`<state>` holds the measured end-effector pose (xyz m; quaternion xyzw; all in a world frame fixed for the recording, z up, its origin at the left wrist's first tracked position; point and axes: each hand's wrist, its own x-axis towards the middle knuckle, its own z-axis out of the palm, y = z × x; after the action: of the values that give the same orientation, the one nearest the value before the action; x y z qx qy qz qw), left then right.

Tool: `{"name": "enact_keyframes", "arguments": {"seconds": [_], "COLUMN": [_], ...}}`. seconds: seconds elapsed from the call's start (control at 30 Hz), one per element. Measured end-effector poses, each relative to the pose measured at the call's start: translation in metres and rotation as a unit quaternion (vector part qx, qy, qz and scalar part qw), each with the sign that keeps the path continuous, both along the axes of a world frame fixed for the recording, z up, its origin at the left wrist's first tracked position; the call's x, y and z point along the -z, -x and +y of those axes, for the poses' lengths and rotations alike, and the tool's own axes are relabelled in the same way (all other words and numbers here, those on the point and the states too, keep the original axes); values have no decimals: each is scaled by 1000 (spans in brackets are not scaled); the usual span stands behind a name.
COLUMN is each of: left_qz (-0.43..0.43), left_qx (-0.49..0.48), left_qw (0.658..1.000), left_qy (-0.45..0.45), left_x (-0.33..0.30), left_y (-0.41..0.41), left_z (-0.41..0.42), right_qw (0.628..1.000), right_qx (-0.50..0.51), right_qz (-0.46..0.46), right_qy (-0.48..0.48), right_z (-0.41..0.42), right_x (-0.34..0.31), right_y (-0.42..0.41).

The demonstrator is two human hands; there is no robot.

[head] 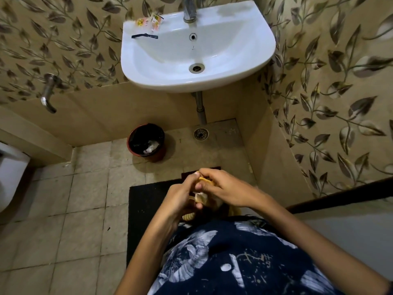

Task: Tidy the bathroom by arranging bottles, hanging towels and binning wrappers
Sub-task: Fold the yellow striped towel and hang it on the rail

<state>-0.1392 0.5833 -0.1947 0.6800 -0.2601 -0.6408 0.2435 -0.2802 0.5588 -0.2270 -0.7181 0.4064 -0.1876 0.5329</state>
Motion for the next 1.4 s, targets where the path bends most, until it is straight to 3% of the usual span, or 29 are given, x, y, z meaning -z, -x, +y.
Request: {"name": "enact_keyframes", "arguments": {"seconds": [0.3,0.57,0.63,0.77,0.9,1.0,1.13,1.23,1.4], "left_qz": [28,64,52,25,9,3,-55,-41,-42], "left_qx": [-112,-205,-240,-287,-96,16,60,32,-51], "left_qw": [973,889,893,946,995,1000,995,995,973], "left_qy": [200,405,376,152,17,20,59,90,223], "left_x": [-7,-15,-16,-2,4,-7,-7,1,10], "left_y": [6,-1,-4,-15,-16,-10,-11,-16,-23], "left_z": [4,-3,-9,-15,-8,-6,-6,0,9], "right_qw": [999,990,995,997,997,1000,998,997,992], "right_qx": [24,-10,12,71,80,28,-37,-47,-21], "right_qz": [31,119,88,26,12,15,36,50,126], "right_qy": [-4,-71,-55,-8,-5,-3,-30,-37,16], "right_z": [-7,-7,-7,-9,-6,-2,2,4,0], "right_x": [10,18,17,7,1,-6,-13,-14,-7], "right_y": [9,18,15,8,2,-2,-9,-10,-9]}}
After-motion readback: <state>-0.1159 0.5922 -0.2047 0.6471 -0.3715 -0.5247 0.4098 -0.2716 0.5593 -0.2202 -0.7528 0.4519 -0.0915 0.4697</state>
